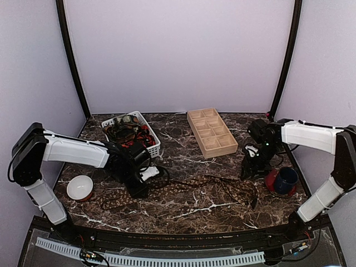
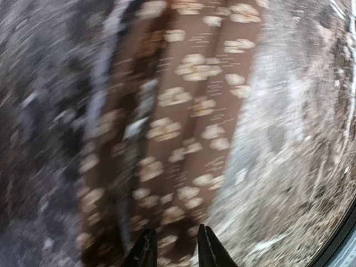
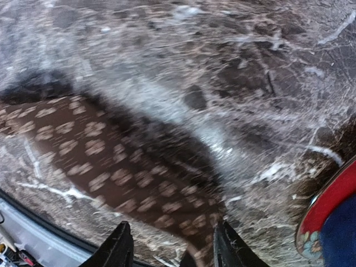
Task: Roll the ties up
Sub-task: Flatten out the tie at the center of the board.
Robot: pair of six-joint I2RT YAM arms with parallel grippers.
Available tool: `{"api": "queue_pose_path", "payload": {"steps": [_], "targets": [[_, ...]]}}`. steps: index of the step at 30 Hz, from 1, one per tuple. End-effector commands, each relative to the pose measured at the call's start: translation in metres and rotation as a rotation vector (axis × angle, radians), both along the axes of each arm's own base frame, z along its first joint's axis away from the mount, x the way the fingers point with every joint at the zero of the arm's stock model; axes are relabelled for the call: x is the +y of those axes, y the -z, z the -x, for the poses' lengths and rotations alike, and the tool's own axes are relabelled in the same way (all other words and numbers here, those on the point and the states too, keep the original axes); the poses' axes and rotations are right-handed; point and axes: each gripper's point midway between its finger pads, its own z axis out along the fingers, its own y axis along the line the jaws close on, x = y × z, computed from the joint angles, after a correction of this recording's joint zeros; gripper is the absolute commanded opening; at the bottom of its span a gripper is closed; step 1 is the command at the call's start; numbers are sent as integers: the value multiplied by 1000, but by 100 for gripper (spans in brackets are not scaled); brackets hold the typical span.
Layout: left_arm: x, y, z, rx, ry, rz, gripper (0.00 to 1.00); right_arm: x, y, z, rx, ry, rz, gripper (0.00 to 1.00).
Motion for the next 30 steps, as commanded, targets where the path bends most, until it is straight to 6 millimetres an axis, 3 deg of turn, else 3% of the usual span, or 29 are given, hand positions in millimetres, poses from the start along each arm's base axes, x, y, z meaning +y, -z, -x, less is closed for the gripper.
{"api": "queue_pose_path", "payload": {"steps": [1, 5, 9, 12, 15, 19, 22, 26, 30], "targets": [[21, -16, -2, -2, -44, -5, 27, -19, 13, -25, -31, -8, 102, 48], [27, -17, 1, 9, -19, -32, 27, -26, 5, -51, -74, 9, 157, 45], [28, -25, -1, -13, -14, -42, 27, -27, -27, -66, -145, 2, 164, 45], [14, -45, -3, -41, -2, 57, 32, -9, -55, -55, -167, -12, 44, 46], [-3, -64, -3, -64, 29, 157, 35, 19, -71, -28, -143, -37, -92, 45], [-13, -65, -5, -62, 37, 187, 37, 50, -50, 21, -30, -90, -149, 45], [-15, -50, -1, -20, 46, 157, 38, 54, -24, 36, 23, -76, -149, 45], [-14, -29, 5, 25, 74, 91, 39, 39, 4, 28, 25, -54, -60, 45], [-8, -13, 4, 31, 78, 37, 36, 13, 17, 1, 5, -6, 7, 45]]}}
